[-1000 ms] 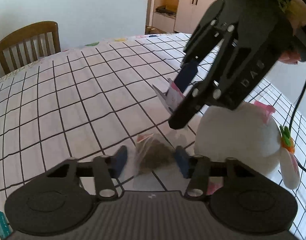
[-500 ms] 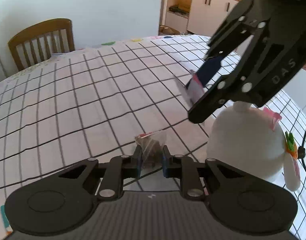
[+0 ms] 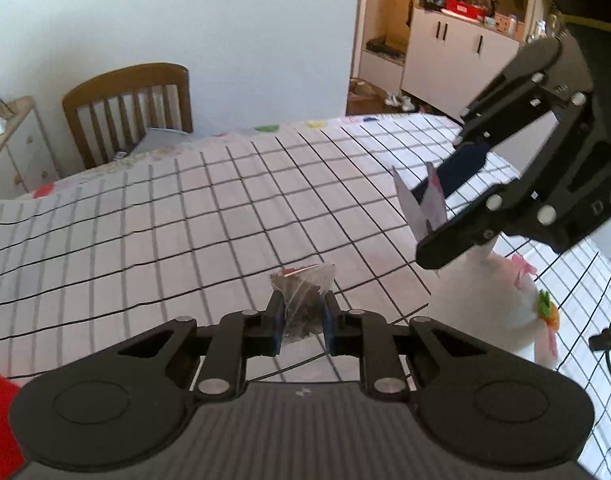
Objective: Organize soft objects
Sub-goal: 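Carry the tea bag with the left tool while the right tool carries the sachet to the tin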
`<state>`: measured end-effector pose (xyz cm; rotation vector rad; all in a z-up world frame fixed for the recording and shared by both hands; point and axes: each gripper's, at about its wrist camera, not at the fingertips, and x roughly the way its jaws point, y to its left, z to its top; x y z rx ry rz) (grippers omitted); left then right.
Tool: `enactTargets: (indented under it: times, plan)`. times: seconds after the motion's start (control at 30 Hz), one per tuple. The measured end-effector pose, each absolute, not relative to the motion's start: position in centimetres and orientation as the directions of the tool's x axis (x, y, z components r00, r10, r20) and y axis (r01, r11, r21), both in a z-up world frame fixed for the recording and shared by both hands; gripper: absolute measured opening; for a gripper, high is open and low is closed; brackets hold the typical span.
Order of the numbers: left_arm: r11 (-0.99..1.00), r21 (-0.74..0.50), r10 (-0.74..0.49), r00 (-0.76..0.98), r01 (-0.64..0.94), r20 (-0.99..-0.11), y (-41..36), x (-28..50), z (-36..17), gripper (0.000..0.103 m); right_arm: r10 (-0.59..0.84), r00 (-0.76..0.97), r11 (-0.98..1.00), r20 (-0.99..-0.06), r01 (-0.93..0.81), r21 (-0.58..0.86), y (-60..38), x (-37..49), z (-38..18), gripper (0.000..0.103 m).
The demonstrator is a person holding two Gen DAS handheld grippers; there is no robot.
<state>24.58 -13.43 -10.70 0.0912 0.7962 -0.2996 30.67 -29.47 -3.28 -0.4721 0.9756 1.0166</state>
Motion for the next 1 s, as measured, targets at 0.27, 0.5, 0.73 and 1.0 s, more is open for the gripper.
enactTargets:
  times: [0.27,0.5,0.73,1.0]
  plan:
    - [0.966,-0.047,-0.211,0.676,0.253,-0.705,-10.2,21.7,-7.7,0.019,0.528,0.234,0.480,-0.817,-0.875,0.059,-27.6,26.8,-0.5,0.037]
    - [0.974,-0.055,-0.194,0.691,0.218,-0.696,-6.9,18.8,-5.5,0.019,0.521,0.297,0.500,-0.800,-0.866,0.004,-25.1,23.5,1.0,0.037]
    - [0.983,-0.041,-0.158,0.710,0.180,-0.687,-2.8,16.0,-3.8,0.019,0.541,0.314,0.496,-0.780,-0.868,-0.006,-21.7,20.7,2.4,0.038]
    - [0.994,-0.030,-0.100,0.722,0.110,-0.685,2.6,13.6,-2.6,0.019,0.574,0.299,0.454,-0.762,-0.891,-0.007,-16.9,17.9,3.2,0.038]
